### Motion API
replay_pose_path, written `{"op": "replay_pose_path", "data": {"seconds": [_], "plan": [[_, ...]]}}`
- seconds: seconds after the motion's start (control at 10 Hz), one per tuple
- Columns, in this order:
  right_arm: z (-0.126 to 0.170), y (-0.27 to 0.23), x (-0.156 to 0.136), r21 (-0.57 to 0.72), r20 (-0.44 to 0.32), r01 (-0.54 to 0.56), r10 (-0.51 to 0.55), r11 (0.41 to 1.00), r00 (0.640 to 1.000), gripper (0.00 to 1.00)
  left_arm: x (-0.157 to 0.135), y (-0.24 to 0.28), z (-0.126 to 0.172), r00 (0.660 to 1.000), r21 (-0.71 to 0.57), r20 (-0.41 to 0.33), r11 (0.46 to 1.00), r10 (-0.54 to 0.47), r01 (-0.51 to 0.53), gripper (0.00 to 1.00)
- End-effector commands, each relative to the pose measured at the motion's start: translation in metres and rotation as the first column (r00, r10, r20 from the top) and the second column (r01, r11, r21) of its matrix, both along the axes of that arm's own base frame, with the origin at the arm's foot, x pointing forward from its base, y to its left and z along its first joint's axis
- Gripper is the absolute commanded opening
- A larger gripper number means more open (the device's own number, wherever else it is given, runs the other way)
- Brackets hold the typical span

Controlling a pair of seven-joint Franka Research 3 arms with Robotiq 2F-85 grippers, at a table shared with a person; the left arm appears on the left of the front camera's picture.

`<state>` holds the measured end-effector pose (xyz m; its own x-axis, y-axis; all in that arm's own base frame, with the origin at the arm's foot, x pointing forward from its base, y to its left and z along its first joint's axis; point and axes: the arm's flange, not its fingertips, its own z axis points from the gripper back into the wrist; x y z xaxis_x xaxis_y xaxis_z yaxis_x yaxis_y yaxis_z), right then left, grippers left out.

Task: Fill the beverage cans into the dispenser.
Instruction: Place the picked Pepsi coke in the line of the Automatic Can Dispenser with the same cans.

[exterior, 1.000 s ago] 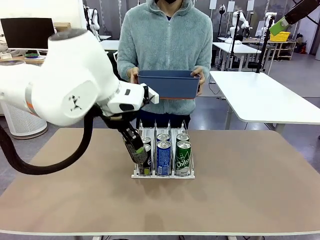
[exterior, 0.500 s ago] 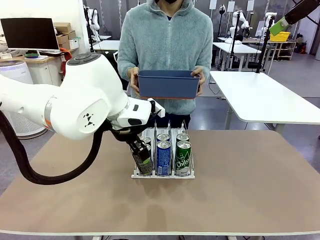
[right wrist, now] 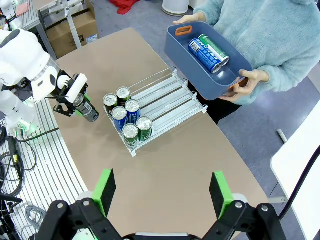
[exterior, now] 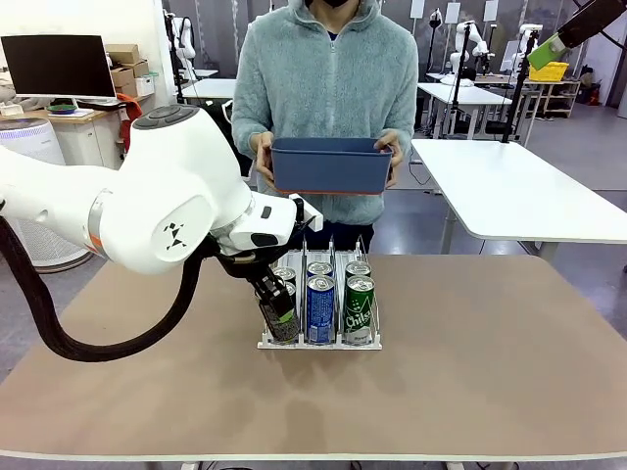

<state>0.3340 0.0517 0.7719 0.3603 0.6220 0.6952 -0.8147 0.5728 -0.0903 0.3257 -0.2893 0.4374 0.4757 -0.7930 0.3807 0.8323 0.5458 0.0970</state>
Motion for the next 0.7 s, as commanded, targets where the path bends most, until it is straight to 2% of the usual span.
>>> {"op": "replay_pose_path", "data": {"seconds": [0.0,0.6], "plan": [[-0.001,0.0,0.001,0.002,0.006,0.006,-0.006,1.0,1.0,1.0,0.02,0.006,-0.013,1.0,-0.031,0.002,0.999,0.028,-0.028,0.58],[-0.001,0.0,0.001,0.002,0.006,0.006,-0.006,1.0,1.0,1.0,0.059,0.005,-0.031,0.998,-0.067,-0.009,0.996,0.065,-0.065,0.58]]}}
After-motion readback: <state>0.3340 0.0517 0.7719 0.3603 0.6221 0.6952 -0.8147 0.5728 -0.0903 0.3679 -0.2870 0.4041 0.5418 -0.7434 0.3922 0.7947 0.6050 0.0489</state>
